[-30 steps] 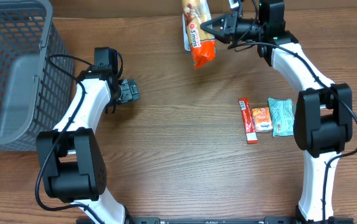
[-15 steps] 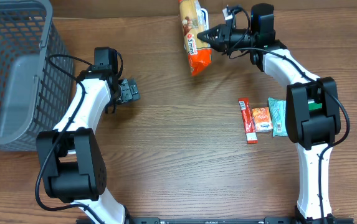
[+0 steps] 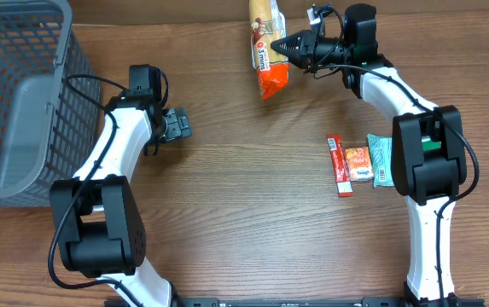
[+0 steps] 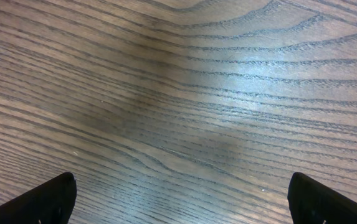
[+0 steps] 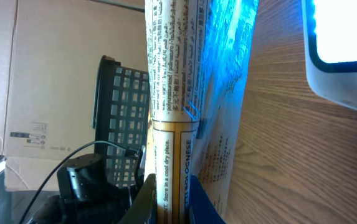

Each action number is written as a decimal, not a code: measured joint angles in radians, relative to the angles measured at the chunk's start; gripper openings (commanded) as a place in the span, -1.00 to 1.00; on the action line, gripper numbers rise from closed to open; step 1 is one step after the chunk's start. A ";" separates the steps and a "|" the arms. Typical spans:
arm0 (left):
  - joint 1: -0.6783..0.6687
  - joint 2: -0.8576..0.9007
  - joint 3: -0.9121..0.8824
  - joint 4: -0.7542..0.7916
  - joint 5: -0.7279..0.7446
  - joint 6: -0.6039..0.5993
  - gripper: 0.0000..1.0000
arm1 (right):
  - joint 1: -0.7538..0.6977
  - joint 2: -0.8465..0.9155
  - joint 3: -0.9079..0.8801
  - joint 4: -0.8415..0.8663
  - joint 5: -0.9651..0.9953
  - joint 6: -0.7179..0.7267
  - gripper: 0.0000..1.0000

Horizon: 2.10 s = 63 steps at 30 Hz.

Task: Scan the item barcode
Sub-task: 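Hold the pasta packet in front of the scanner window, then carry the pasta packet right and lower it beside the small packets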

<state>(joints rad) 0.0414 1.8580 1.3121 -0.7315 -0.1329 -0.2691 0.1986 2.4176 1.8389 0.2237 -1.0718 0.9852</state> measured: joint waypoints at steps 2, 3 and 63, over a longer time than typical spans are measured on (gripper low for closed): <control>0.000 0.000 0.000 0.000 0.000 0.000 1.00 | -0.001 0.000 0.000 0.019 0.000 -0.004 -0.92; 0.000 0.000 0.000 0.000 0.000 0.000 1.00 | -0.001 0.001 0.000 0.045 -0.002 -0.003 -0.93; 0.000 0.000 0.002 0.000 -0.003 0.000 1.00 | 0.233 -0.652 -0.668 -1.122 1.036 -0.698 -0.92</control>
<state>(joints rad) 0.0414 1.8580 1.3136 -0.7315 -0.1356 -0.2687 0.4320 1.7660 1.1706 -0.8982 -0.0360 0.2867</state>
